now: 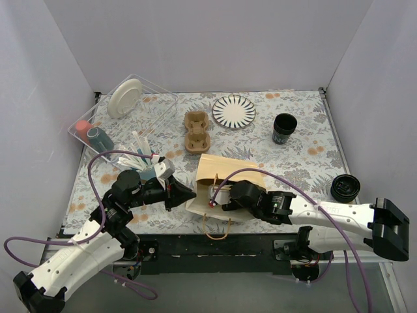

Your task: Pack the takeout coffee

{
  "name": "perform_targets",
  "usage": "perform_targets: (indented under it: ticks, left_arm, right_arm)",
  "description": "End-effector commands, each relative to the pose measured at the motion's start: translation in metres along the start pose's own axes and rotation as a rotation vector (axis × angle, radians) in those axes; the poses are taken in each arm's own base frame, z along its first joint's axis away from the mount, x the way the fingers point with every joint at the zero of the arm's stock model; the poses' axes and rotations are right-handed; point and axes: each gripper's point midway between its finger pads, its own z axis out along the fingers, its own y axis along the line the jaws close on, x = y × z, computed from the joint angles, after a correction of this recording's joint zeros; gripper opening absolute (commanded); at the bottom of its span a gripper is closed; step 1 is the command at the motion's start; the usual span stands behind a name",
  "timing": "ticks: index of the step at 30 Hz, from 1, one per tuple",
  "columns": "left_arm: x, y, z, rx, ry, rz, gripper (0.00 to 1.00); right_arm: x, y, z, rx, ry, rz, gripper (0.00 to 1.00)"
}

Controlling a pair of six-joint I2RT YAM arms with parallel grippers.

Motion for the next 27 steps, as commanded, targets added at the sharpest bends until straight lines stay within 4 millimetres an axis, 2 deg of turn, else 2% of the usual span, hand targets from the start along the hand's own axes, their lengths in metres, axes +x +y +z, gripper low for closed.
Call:
perform_targets:
  ticks: [1, 9, 18, 27]
  left_arm:
    - [-0.018, -0.014, 0.0, 0.059, -0.047, 0.021, 0.0]
    - [-0.021, -0.014, 0.0, 0.057, -0.055, 0.016, 0.0]
    - [-0.023, -0.015, 0.0, 0.062, -0.056, 0.018, 0.0]
    - [-0.021, -0.015, 0.0, 0.063, -0.056, 0.016, 0.0]
  right_arm:
    - [0.02, 0.02, 0.006, -0.059, 0.061, 0.009, 0.37]
    - [0.029, 0.024, 0.008, -0.066, 0.085, 0.015, 0.4]
    - [0.029, 0.022, 0.007, -0.067, 0.086, 0.025, 0.52]
    - [0.031, 0.024, 0.011, -0.069, 0.101, 0.025, 0.51]
